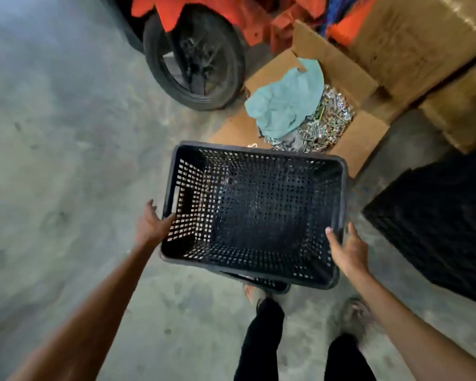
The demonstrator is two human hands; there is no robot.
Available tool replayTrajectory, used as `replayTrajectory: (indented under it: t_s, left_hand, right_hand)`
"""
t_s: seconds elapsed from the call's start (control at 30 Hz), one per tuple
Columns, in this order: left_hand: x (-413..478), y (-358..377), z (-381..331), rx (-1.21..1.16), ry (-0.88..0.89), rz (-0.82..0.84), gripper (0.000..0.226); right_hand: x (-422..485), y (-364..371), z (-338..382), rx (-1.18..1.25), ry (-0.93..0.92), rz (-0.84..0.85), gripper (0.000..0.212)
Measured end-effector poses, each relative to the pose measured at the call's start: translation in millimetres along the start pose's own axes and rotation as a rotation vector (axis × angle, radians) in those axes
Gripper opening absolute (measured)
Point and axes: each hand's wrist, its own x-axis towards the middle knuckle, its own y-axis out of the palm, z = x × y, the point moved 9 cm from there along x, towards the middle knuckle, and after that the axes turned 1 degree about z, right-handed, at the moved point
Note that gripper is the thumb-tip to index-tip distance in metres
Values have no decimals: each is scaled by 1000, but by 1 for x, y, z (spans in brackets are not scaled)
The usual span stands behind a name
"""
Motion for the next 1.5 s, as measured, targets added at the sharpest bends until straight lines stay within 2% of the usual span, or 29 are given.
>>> replayTrajectory:
  t_s: [0.1,0.17,0.23,0.33,0.5,0.63,0.83,0.97,1.07,1.1,1.17,1.23,1.33,1.37,1.43,1.5]
  left_hand:
    - [35,34,27,-50,8,64,62]
    - [46,47,33,-98,36,57,44]
    - [50,52,34,-139,66,16,36]
    - [49,50,32,-139,67,-14,31]
    - [28,9,-8,-100,56,63,33]
    - [1,-46,-77,-52,122,122,32]
    - [-69,-161,-241,41,366,151,24]
    - [-156,-267,-378,156,597,25,30]
    - [-239,-343,-469,184,754,-87,44]
    - [-269,-366,-498,167,815,-118,50]
    - [-319,-400,-546,126,935,-146,56]
    - [-368,-423,-585,96,998,-138,52]
    - [-443,-441,-643,73,1103,-105,37]
    - [-462,-440,-661,76,1125,-81,38]
    - [-501,-435,-697,139,1204,-78,33]
    - [-537,-419,-731,222,1261,-95,25]
  right_hand:
    - [30,22,-3,100,-10,-69,57]
    - [38,31,-6,147,17,-115,33]
    - [40,31,-6,162,-2,-198,21]
    - [33,22,0,167,-28,-248,21]
    - [8,-42,40,55,-88,-247,24]
    - [-27,-132,78,-12,-39,-233,29]
    - [-97,-316,153,-119,-117,-287,56]
    - [-164,-457,204,-31,-251,-362,68]
    - [-224,-562,227,-61,-342,-480,74]
    - [-249,-598,231,-86,-366,-530,73]
    - [-287,-653,241,-79,-458,-586,54]
    - [-320,-703,236,-42,-488,-597,32]
    - [-356,-780,214,-41,-438,-646,16]
    - [-363,-800,203,-43,-417,-641,13]
    - [-373,-835,176,-28,-376,-639,31]
    - [-384,-865,141,-6,-333,-661,34]
